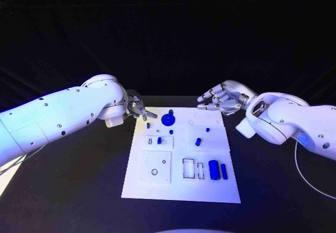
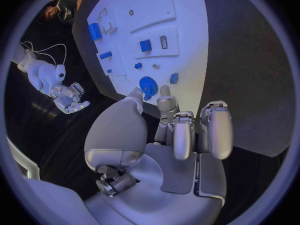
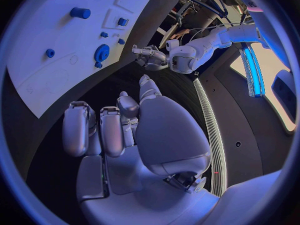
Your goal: Assemble the parts on the task board
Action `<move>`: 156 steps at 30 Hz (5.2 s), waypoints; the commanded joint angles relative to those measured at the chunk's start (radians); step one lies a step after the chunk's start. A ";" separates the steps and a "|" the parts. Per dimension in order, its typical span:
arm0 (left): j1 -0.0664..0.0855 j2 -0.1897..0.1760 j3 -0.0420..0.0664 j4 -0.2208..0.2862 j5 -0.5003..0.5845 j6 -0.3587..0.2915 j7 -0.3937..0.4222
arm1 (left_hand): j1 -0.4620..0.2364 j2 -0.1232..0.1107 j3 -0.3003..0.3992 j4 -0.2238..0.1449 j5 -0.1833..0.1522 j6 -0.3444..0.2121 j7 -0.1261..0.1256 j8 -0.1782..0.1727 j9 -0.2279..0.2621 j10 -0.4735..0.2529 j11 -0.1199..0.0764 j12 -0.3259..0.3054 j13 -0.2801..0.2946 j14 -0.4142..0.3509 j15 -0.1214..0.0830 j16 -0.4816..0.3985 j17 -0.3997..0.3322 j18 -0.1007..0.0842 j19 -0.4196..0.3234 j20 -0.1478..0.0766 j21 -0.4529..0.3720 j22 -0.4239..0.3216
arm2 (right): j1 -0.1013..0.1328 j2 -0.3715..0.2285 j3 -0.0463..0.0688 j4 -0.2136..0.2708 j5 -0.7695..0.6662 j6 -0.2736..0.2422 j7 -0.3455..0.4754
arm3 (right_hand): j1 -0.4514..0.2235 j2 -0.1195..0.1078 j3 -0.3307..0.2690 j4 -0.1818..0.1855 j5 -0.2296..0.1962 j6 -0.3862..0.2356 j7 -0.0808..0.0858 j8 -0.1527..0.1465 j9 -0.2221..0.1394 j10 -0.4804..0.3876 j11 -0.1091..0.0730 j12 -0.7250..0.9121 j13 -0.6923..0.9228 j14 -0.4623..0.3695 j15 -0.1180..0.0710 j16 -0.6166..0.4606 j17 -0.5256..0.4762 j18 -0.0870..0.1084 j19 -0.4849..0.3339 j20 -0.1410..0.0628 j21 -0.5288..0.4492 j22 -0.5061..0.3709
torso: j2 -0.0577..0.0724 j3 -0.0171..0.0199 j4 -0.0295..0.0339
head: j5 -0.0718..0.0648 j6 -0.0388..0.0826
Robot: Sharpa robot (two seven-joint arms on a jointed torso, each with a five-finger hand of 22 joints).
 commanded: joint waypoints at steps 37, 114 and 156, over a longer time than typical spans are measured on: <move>-0.002 0.166 -0.047 -0.284 -0.013 0.165 0.043 | 0.070 0.046 -0.040 -0.006 0.004 0.040 -0.008 0.001 -0.015 0.024 -0.004 0.026 0.017 0.105 0.002 0.003 0.263 -0.001 0.060 0.007 0.018 0.150 | -0.003 0.010 0.000 -0.002 -0.002 0.012 0.008 | -0.001 0.009 -0.007 -0.008 0.021 0.002 -0.004 0.008 0.001 0.002 -0.006 0.010 0.002 0.047 -0.005 -0.008 -0.001 0.013 -0.007 0.000 -0.004 -0.001 | 0.003 -0.0005 -0.0008 | 0.014 0.000; -0.048 -0.082 -0.075 0.096 0.051 -0.039 0.148 | 0.142 -0.090 0.643 -0.310 0.175 0.064 -0.019 0.021 -0.002 0.103 -0.020 0.057 0.051 0.105 -0.010 0.003 0.263 -0.008 0.073 -0.007 0.035 0.184 | -0.004 0.008 -0.002 -0.003 0.001 0.020 0.008 | 0.004 0.010 -0.008 -0.011 0.025 0.003 -0.004 0.009 0.001 0.004 -0.006 0.013 0.004 0.046 -0.006 -0.010 -0.003 0.013 -0.008 -0.001 -0.006 -0.002 | 0.003 -0.0015 -0.0023 | 0.029 -0.011; -0.073 -0.068 -0.080 0.094 -0.007 0.037 0.116 | 0.139 -0.093 0.645 -0.314 0.187 0.071 -0.020 0.018 -0.005 0.109 -0.021 0.062 0.060 0.105 -0.011 0.003 0.263 -0.009 0.074 -0.008 0.040 0.189 | -0.006 0.007 -0.002 -0.001 0.001 0.021 0.010 | 0.006 0.009 -0.009 -0.013 0.028 0.003 -0.004 0.009 0.002 0.004 -0.006 0.014 0.004 0.046 -0.006 -0.010 -0.002 0.013 -0.008 -0.001 -0.006 -0.002 | 0.003 -0.0009 -0.0006 | 0.031 -0.020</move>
